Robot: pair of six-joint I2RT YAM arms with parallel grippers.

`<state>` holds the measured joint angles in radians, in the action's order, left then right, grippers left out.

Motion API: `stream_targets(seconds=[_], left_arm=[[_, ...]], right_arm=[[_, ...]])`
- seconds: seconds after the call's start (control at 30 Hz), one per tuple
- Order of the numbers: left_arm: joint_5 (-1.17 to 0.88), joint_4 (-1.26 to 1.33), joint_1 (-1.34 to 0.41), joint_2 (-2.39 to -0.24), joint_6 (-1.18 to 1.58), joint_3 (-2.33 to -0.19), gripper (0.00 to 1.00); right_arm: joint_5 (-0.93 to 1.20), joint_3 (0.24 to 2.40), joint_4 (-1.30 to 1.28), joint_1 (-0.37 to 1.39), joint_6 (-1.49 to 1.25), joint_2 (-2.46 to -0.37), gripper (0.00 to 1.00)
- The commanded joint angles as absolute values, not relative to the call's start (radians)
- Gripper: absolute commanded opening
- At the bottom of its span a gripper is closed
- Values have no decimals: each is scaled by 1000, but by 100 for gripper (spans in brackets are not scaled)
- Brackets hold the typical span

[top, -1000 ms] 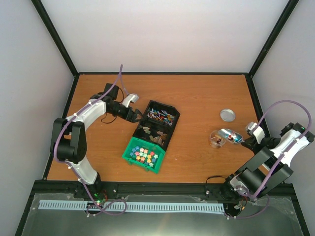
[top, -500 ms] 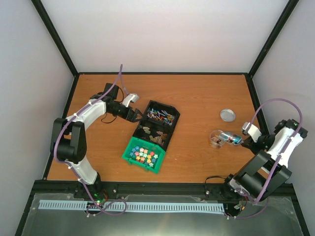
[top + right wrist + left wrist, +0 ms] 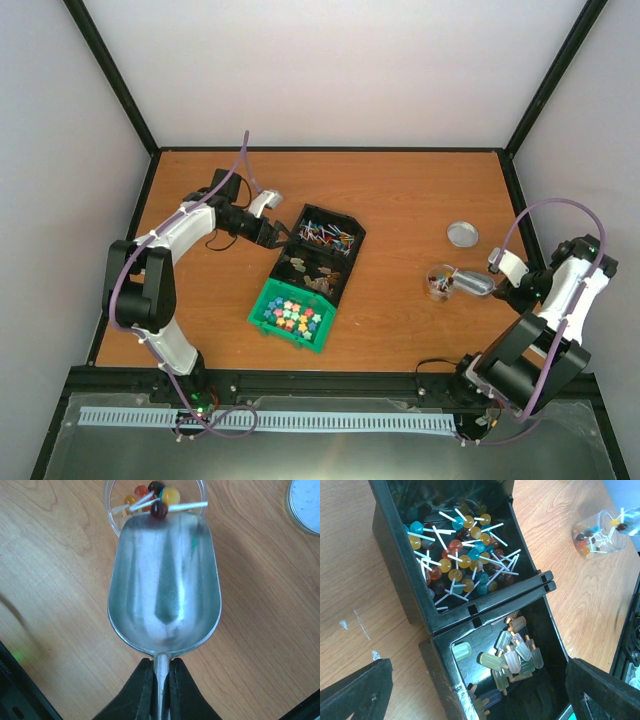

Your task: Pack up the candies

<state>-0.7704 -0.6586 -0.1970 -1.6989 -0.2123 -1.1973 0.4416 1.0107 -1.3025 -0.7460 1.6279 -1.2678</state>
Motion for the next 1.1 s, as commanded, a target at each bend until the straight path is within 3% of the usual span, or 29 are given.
stream_targets(seconds=[0.0,0.53,0.8,1.07], left_arm=[[-791,-642,-192,-1700,-219,-1219,96],[-778,-642,-192,-1698,-220,-1212,95],[-746,-644,-192,-1696,-229,-1205,94],[-716,-642,-192,-1721,-235,-1207,88]], right_arm=[[405,1026,-1299,-730,1614,-1243,3],[409,1130,-1359,-651,1546,-1224,3],[415,1276,-1328,-389,1266,-1271,3],[351,1378,-1175,2,890,-1408,3]])
